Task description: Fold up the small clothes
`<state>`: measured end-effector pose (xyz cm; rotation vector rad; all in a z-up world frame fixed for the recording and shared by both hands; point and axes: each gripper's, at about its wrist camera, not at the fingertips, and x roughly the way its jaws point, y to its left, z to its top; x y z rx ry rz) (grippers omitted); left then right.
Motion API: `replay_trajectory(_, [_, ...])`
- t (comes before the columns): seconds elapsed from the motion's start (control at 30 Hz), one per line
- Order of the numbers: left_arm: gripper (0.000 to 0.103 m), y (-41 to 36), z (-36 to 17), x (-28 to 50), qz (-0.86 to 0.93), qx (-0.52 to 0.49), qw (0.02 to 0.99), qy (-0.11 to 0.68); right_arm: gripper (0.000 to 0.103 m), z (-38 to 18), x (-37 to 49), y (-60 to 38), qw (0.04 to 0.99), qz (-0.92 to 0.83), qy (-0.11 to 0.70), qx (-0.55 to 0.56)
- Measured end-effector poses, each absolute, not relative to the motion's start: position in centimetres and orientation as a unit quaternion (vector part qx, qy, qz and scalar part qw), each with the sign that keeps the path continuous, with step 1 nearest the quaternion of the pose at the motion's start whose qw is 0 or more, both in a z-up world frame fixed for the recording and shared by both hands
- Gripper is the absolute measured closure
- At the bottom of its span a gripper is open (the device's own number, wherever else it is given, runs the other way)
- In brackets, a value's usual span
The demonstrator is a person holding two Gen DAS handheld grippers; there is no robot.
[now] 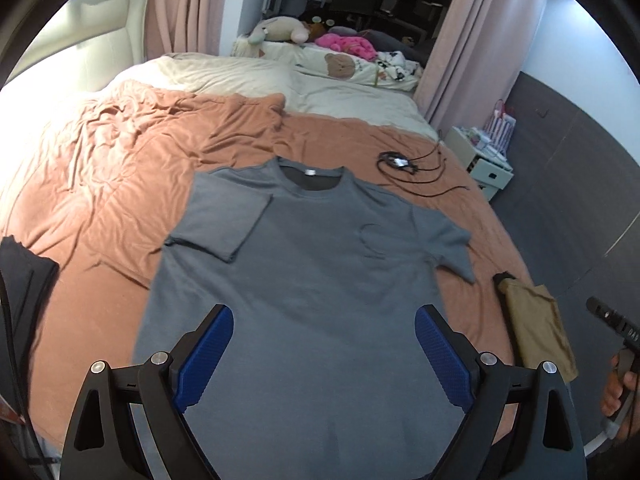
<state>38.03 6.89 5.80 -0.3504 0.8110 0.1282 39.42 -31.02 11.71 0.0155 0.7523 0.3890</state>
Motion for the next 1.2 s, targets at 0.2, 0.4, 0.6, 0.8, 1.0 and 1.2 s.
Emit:
replay_trajectory(0.2, [0.010, 3.9, 5.8, 40.4, 0.035, -0.171, 0.904, 0.391, 0.015, 11.6, 38.9, -33.7, 0.919, 0.168, 0.356, 0.027])
replay_trajectory(0.4, [0.010, 1.2, 5.1, 44.7, 0.006, -0.161, 0.904, 0.396, 0.015, 10.8, 40.6, -35.2, 0.926, 0.150, 0.344, 0.037])
replay_trajectory(0.6, [0.011, -0.7, 3.4, 49.8, -0.027, -0.145, 0.899, 0.411, 0.015, 8.2, 45.7, -34.9, 0.919, 0.143, 0.363, 0.060])
replay_trajectory(0.8, [0.018, -1.7, 1.2, 54.8, -0.045, -0.128, 0.895, 0.425, 0.029, 6.2, 51.7, -34.9, 0.908, 0.146, 0.380, 0.096])
replay_trajectory(1.0, [0.023, -1.8, -1.5, 59.1, -0.054, -0.129, 0.887, 0.439, 0.029, 2.8, 57.2, -34.8, 0.900, 0.144, 0.396, 0.115])
replay_trajectory(1.2, [0.026, -1.8, -4.7, 63.0, -0.066, -0.126, 0.878, 0.457, 0.029, 0.2, 61.8, -32.6, 0.895, 0.129, 0.418, 0.084])
